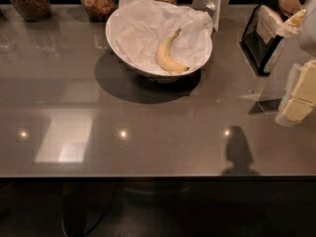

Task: Pick banana from white bowl

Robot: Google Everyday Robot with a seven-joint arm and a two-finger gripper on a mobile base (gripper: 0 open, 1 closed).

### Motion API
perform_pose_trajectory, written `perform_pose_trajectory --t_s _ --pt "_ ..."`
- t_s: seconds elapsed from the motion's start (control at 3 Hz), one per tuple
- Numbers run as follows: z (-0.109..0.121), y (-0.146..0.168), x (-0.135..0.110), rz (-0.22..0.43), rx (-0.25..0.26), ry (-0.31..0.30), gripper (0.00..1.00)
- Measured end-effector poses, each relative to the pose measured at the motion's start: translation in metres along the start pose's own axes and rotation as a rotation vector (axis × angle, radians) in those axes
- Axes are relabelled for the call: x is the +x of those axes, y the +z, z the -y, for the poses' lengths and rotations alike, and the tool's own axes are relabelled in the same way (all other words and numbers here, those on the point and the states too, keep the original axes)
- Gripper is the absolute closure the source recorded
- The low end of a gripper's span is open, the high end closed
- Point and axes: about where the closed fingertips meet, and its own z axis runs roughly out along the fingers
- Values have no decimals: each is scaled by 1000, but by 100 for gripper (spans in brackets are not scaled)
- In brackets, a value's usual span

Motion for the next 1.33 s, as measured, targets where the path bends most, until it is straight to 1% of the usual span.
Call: perform_pose_trajectory --t_s 0.33,0.67,1.0,1.33 --pt "0 0 0 0 0 0 0" --pt "14 2 -19 45 46 -73 0" --pt "39 7 -60 142 114 -227 0" --pt "61 16 -104 242 152 -417 0"
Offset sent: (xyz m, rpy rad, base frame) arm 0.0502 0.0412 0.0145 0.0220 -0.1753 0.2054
